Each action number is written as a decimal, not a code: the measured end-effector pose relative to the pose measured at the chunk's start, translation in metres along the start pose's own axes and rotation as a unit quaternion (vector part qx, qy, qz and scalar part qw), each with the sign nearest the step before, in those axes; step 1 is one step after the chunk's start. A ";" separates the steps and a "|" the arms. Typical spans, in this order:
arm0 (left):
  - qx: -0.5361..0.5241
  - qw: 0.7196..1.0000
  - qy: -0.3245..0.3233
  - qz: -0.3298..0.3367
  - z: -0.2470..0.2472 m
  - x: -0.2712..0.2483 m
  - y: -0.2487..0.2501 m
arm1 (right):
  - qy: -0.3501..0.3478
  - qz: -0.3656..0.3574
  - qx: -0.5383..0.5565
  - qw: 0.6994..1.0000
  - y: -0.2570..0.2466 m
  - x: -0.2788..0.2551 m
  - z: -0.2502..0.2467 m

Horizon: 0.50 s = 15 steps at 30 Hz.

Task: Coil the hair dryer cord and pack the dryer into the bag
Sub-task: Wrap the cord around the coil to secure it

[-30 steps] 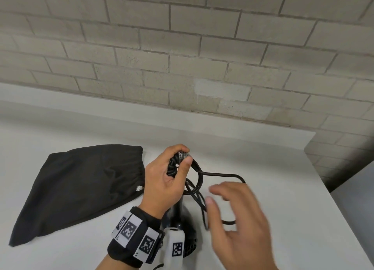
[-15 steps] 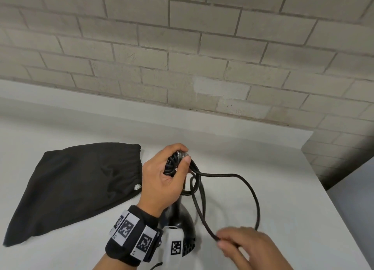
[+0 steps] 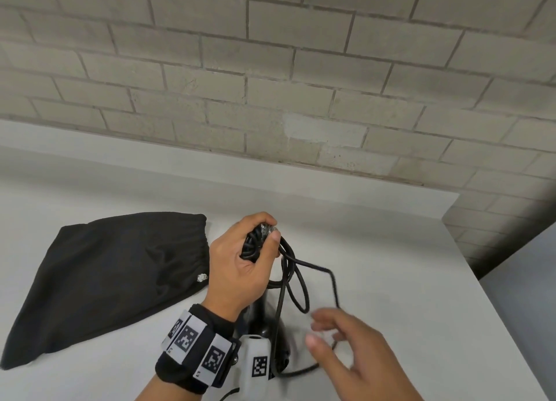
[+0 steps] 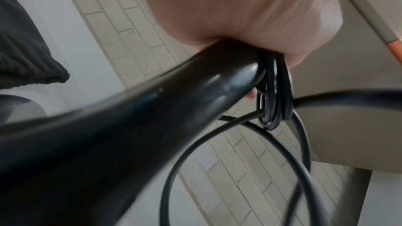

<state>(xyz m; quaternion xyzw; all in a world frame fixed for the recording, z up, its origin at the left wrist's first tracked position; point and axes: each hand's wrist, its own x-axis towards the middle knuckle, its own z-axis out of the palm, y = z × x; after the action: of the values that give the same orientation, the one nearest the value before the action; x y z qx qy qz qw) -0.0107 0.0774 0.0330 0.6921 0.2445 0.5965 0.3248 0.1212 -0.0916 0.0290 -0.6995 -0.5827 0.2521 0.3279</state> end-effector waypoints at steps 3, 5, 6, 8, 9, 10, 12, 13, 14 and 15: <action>0.017 1.000 -0.001 0.012 -0.002 0.001 -0.001 | 0.030 0.035 0.114 0.992 -0.032 0.022 0.008; 0.024 1.000 0.000 0.017 -0.003 0.001 0.000 | 0.016 0.051 0.147 0.988 -0.047 0.033 0.018; 0.024 1.000 0.000 0.016 -0.004 0.000 0.000 | 0.016 0.067 0.152 0.986 -0.053 0.037 0.021; 0.020 1.000 0.002 0.018 -0.005 0.000 0.000 | 0.005 0.072 0.157 0.985 -0.053 0.039 0.028; 0.018 1.000 0.004 0.019 -0.006 0.000 0.000 | -0.004 0.069 0.165 0.984 -0.052 0.039 0.031; 0.017 1.000 0.005 0.020 -0.006 -0.001 0.000 | -0.009 0.072 0.177 0.982 -0.055 0.038 0.031; 0.017 1.000 0.007 0.022 -0.007 -0.001 -0.001 | -0.042 0.061 0.206 0.976 -0.053 0.032 0.029; 0.016 1.000 0.009 0.022 -0.008 -0.001 -0.001 | -0.060 0.047 0.204 0.976 -0.048 0.028 0.024; 0.013 1.000 0.012 0.021 -0.009 -0.002 -0.001 | -0.076 0.033 0.187 0.979 -0.046 0.023 0.019; 0.009 1.000 0.014 0.019 -0.010 -0.002 -0.001 | -0.085 0.028 0.172 0.981 -0.039 0.018 0.014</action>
<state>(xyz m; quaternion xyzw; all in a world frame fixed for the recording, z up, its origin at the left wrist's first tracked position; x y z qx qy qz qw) -0.0210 0.0780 0.0315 0.6911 0.2407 0.6101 0.3037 0.0895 -0.0673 0.0499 -0.6246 -0.5365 0.4165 0.3855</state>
